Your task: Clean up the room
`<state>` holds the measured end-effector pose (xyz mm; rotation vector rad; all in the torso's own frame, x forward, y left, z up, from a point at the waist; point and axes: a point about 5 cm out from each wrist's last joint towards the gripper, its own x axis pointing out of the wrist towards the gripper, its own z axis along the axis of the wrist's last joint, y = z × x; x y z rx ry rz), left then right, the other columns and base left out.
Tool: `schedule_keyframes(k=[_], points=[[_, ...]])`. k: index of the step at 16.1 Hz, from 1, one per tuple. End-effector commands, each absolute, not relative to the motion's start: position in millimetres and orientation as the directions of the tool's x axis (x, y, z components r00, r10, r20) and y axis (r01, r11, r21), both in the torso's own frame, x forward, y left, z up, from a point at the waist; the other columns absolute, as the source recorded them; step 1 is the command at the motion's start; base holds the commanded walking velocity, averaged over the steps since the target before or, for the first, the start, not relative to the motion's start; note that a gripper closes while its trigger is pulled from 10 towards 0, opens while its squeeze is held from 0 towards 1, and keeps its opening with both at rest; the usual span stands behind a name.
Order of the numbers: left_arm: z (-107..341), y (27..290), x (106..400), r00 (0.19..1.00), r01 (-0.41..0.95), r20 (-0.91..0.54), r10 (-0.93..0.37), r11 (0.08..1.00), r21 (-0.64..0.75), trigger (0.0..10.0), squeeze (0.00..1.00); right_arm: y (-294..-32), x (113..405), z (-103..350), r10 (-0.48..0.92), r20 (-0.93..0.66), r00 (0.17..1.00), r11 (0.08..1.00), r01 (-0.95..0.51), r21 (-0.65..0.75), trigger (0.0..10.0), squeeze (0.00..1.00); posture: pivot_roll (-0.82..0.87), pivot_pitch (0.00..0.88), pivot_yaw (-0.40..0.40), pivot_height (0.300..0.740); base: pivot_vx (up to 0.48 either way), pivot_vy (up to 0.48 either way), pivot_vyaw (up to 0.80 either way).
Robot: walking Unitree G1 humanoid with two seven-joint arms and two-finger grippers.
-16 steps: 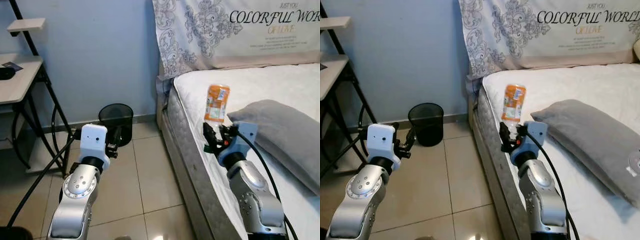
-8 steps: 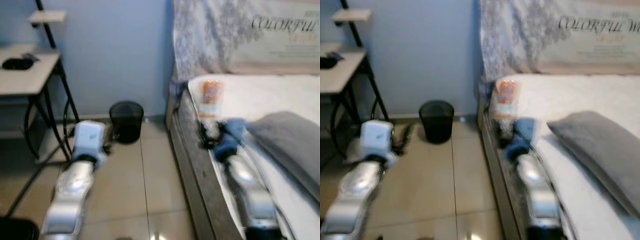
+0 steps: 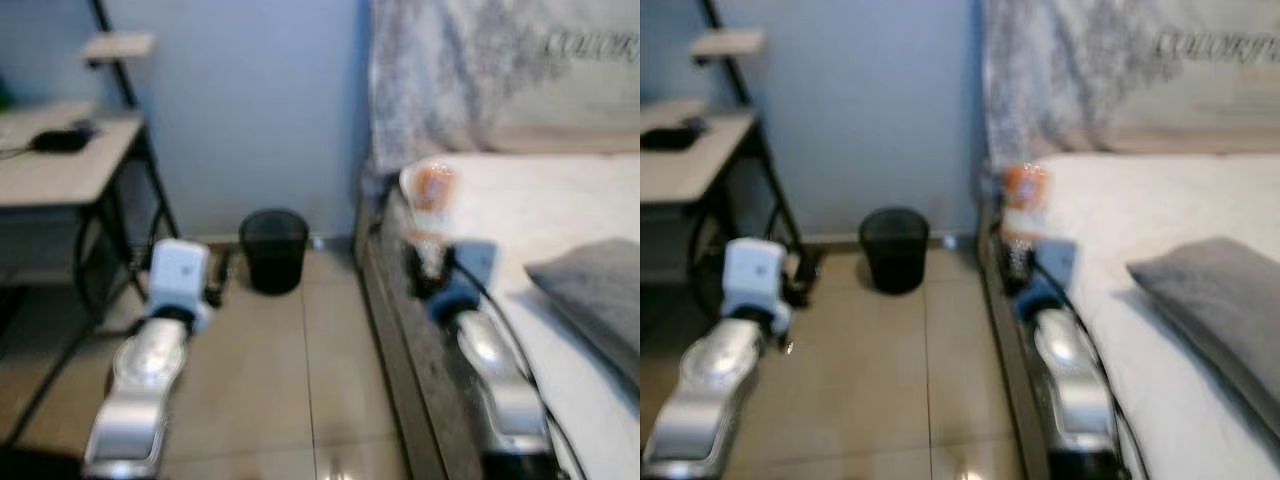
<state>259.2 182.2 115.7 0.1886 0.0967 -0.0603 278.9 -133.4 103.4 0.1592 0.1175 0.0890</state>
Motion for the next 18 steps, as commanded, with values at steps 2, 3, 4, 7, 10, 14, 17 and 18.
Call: schedule_keyframes(k=[2,3,4,7,10,14,17,18], points=[[117.5,173.0,262.2,0.993,0.092,-0.091,-0.077,0.98,0.176,10.0,0.0,-151.0,278.1,97.1,0.0,-0.159,0.987,0.995,0.016,0.098,10.0,0.0,0.01,0.0,-0.008,0.74,0.27,0.0,0.0],[117.4,172.7,262.6,0.993,0.092,-0.091,-0.077,0.98,0.174,10.0,0.0,-152.0,278.4,98.0,-0.003,-0.14,0.99,0.998,0.012,0.066,10.0,0.0,0.01,0.0,-0.006,0.74,0.27,0.0,0.0],[117.3,172.5,263.0,0.993,0.092,-0.092,-0.077,0.981,0.173,10.0,0.0,-151.9,278.6,98.8,-0.002,-0.131,0.991,0.997,0.013,0.082,10.0,0.0,0.01,0.0,-0.005,0.74,0.266,0.0,0.0],[116.4,173.2,264.1,0.992,0.093,-0.097,-0.078,0.981,0.169,10.0,0.0,-149.7,278.9,99.4,0.027,-0.142,0.99,0.99,-0.007,0.141,10.0,0.0,0.0,0.0,-0.002,0.74,0.269,0.0,0.0],[116.1,171.7,264.3,0.992,0.095,-0.098,-0.079,0.981,0.168,10.0,0.0,-150.2,279.3,99.8,0.004,-0.137,0.991,0.995,0.01,0.102,10.0,0.0,0.0,0.0,-0.007,0.74,0.27,0.0,0.0],[114.9,172.3,263.6,0.992,0.09,-0.1,-0.074,0.983,0.159,10.0,0.0,-148.3,281.4,99.7,0.032,-0.147,0.989,0.995,-0.017,0.102,10.0,0.0,0.01,0.0,-0.017,0.74,0.273,0.0,0.0],[115.2,172.2,264.3,0.993,0.086,-0.099,-0.071,0.983,0.162,10.0,0.0,-148.6,283.1,100.8,0.022,-0.14,0.99,0.996,-0.01,0.088,10.0,0.0,0.01,0.0,-0.021,0.74,0.294,0.0,0.53],[115.5,172.1,265.0,0.993,0.089,-0.098,-0.073,0.982,0.167,10.0,0.0,-151.4,284.3,99.3,-0.004,-0.155,0.988,0.993,0.022,0.116,10.0,0.0,0.01,0.0,-0.021,0.74,0.296,0.0,0.0]])
